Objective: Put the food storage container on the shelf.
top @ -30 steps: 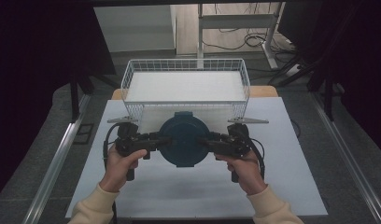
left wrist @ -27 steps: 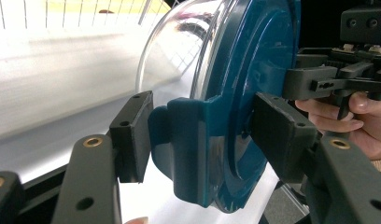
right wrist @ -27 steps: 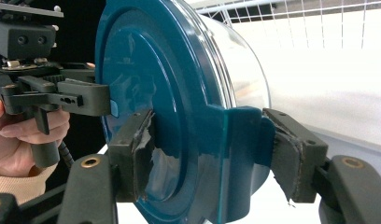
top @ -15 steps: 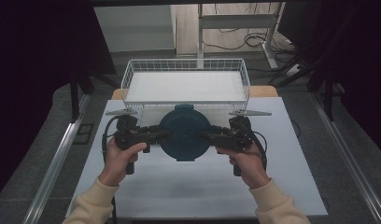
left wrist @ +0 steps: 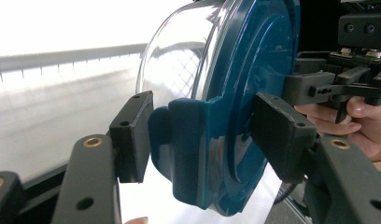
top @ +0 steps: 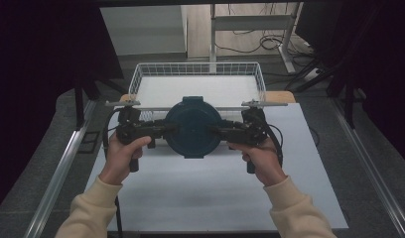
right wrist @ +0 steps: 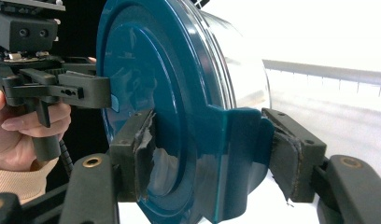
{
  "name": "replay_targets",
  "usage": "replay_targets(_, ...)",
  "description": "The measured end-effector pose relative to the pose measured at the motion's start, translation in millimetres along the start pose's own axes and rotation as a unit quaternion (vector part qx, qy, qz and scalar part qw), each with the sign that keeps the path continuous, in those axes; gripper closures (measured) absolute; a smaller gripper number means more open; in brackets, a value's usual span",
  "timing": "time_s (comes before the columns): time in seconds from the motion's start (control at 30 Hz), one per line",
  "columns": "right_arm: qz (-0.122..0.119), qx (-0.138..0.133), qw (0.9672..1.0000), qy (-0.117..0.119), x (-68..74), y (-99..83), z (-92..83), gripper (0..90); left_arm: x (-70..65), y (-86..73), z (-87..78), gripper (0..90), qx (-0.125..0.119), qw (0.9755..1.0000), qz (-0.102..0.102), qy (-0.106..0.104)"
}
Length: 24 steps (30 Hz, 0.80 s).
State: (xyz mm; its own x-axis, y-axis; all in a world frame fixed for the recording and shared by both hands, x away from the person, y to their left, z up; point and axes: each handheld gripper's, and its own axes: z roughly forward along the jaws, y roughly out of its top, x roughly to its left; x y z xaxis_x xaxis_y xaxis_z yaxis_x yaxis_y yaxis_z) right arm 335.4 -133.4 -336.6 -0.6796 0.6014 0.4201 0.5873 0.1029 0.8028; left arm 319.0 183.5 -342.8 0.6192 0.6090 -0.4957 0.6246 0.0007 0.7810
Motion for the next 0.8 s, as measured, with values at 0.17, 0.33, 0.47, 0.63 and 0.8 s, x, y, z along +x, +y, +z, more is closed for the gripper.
replay_targets(0.17,-0.005,-0.004,1.0,0.001,-3.9,21.8,2.0,37.4,3.3,22.1,0.2,40.8,-0.007,1.0,0.005,0.002)
replay_targets(0.33,-0.01,-0.009,0.9999,0.003,-7.6,44.8,4.7,37.4,6.1,43.7,-0.2,40.8,-0.013,0.9998,0.011,0.004)
replay_targets(0.47,-0.018,-0.01,0.9998,-0.002,-10.0,67.7,5.0,37.4,10.7,64.8,2.1,40.8,-0.018,0.9997,0.013,-0.002)
replay_targets(0.63,-0.017,-0.013,0.9998,-0.003,-12.5,81.5,5.4,37.4,12.4,79.1,3.1,40.8,-0.017,0.9997,0.016,-0.001)
replay_targets(0.8,-0.012,-0.017,0.9998,0.001,-19.1,92.0,8.5,37.5,15.6,89.3,6.2,40.8,-0.017,0.9998,0.01,0.002)
